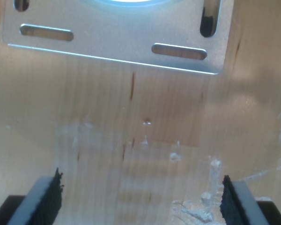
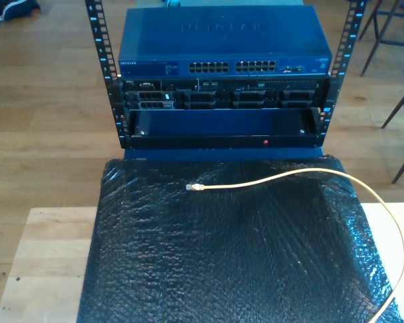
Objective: Grab the cable and plug it in
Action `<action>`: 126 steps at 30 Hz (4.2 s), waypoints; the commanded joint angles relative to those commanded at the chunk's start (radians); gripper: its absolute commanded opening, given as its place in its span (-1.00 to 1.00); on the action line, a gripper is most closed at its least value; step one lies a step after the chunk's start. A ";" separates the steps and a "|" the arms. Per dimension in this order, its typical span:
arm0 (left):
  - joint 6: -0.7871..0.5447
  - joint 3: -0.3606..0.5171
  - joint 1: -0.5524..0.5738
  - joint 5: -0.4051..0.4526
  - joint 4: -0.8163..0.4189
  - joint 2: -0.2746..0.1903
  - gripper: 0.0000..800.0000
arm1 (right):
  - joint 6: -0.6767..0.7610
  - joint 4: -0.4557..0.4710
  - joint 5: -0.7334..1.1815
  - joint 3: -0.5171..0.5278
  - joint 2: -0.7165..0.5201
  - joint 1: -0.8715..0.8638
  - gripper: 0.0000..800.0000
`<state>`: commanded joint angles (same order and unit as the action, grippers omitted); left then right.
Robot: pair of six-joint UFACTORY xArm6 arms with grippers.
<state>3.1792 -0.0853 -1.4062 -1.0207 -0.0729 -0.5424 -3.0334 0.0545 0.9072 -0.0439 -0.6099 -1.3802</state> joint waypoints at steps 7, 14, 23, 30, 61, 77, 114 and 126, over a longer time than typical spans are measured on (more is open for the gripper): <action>0.000 0.000 0.000 0.000 0.000 0.000 1.00 | 0.000 0.000 0.000 0.000 0.000 0.000 0.99; 0.002 0.000 0.000 0.000 0.000 0.000 1.00 | 0.000 0.000 0.000 0.000 0.000 0.000 0.99; 0.002 0.000 0.000 0.000 0.000 0.000 1.00 | 0.000 0.000 -0.002 0.000 0.000 0.000 0.99; 0.002 0.000 0.000 0.000 0.000 0.000 1.00 | 0.000 0.000 0.000 0.000 0.000 0.000 0.99; 0.000 0.000 0.000 0.000 0.000 0.000 1.00 | 0.000 0.000 0.000 0.000 0.000 0.000 0.99; 0.002 -0.002 0.000 -0.002 0.000 0.002 1.00 | 0.000 0.000 0.008 -0.015 -0.012 0.002 0.99; 0.199 -0.499 0.181 -0.597 0.195 -0.014 1.00 | 0.500 -0.035 0.519 -0.534 -0.025 0.308 1.00; 0.442 -0.528 0.420 -0.597 0.213 -0.011 1.00 | 0.801 -0.104 0.598 -0.715 0.074 0.566 1.00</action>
<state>3.6211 -0.6132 -0.9858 -1.6176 0.1404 -0.5531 -2.2325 -0.0499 1.5056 -0.7589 -0.5363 -0.8140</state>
